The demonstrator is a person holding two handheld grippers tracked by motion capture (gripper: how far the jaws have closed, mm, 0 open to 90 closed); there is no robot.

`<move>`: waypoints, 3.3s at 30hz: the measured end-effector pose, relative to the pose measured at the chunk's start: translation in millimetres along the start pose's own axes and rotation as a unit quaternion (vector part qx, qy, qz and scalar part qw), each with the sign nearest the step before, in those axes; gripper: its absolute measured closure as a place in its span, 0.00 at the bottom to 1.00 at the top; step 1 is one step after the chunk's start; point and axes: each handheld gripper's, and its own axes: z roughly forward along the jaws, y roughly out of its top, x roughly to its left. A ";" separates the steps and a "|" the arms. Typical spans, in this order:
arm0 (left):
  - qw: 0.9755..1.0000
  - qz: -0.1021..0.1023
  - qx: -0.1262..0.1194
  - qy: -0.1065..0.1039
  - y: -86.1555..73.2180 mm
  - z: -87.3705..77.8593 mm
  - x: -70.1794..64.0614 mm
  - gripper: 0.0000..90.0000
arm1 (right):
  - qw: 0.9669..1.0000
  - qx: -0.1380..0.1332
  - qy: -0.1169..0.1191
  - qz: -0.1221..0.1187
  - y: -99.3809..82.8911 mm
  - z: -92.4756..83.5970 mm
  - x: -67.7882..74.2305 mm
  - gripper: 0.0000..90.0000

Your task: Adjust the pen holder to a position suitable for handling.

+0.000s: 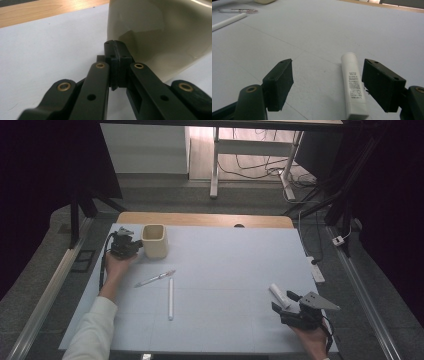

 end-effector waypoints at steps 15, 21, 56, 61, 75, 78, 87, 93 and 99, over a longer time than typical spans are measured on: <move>1.000 0.005 0.001 -0.001 2.5 2.8 -5.1 0.99 | 0.999 0.011 0.010 -0.040 0.7 6.0 11.6 0.27; 1.000 0.008 0.002 -0.002 4.1 4.4 -7.2 0.99 | 0.999 0.014 0.007 -0.045 0.3 6.5 12.5 0.27; 0.999 0.043 0.009 -0.031 22.2 21.4 -48.6 0.99 | 0.999 0.022 0.004 -0.044 0.1 6.7 11.0 0.27; 0.999 0.039 0.001 -0.035 25.9 25.2 -53.9 0.99 | 0.999 0.021 0.003 -0.042 -0.1 6.6 10.7 0.27; 0.998 0.038 -0.002 -0.044 29.0 24.8 -56.2 0.99 | 0.999 0.022 0.001 -0.042 -0.3 6.7 10.5 0.27; 0.999 0.039 0.009 -0.035 27.4 26.9 -54.0 0.99 | 0.999 0.023 0.001 -0.043 0.0 6.6 10.7 0.27; 0.998 0.048 0.017 -0.037 26.2 31.6 -58.0 0.99 | 0.999 0.023 0.001 -0.043 -0.1 6.6 10.8 0.27; 0.998 0.053 0.015 -0.041 27.9 34.6 -63.7 0.99 | 0.999 0.024 0.001 -0.043 -0.3 6.8 11.0 0.27; 0.997 0.056 0.015 -0.048 29.7 37.3 -68.4 0.99 | 0.999 0.025 0.001 -0.043 -0.6 7.5 11.0 0.27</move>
